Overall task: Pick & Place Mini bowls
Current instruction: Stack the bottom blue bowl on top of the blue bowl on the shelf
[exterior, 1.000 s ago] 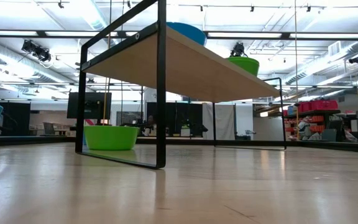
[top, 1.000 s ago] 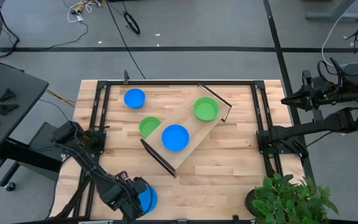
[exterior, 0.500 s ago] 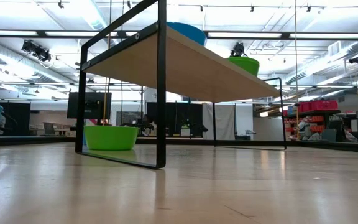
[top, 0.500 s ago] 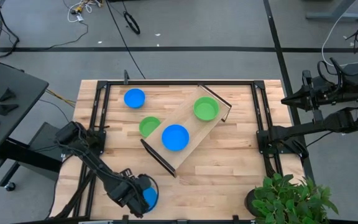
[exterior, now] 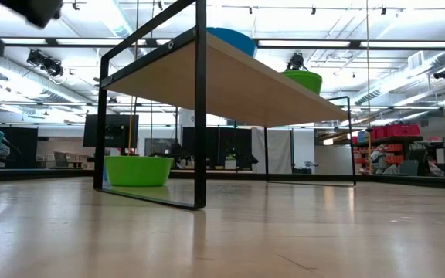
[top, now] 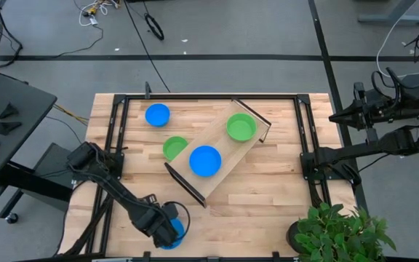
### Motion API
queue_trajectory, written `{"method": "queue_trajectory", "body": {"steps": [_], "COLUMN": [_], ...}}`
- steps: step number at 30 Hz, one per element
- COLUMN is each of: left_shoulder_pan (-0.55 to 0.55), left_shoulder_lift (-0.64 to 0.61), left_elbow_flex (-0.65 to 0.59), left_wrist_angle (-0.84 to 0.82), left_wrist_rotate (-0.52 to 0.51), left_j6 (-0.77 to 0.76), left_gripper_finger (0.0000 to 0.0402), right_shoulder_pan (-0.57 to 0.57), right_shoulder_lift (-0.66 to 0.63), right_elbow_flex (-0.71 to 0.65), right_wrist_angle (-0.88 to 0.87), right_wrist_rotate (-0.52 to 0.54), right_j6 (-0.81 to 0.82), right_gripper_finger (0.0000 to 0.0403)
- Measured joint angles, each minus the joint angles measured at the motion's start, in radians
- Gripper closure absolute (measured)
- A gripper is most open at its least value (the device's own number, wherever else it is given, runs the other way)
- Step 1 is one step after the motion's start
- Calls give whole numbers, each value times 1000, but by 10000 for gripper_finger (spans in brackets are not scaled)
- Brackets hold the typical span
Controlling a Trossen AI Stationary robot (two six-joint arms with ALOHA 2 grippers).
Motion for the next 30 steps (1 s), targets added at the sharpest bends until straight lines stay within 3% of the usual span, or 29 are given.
{"method": "queue_trajectory", "body": {"steps": [10, 30], "left_shoulder_pan": [4, -1], "left_shoulder_lift": [0, 0], "left_elbow_flex": [-57, -84], "left_wrist_angle": [75, 140], "left_wrist_rotate": [51, 48], "left_j6": [-17, -273], "left_gripper_finger": [170, 170], "right_shoulder_pan": [0, 0], "right_shoulder_lift": [0, 0], "right_elbow_flex": [0, 0], "right_wrist_angle": [0, 0], "right_wrist_rotate": [0, 0], "right_j6": [0, 0], "right_gripper_finger": [380, 380]}}
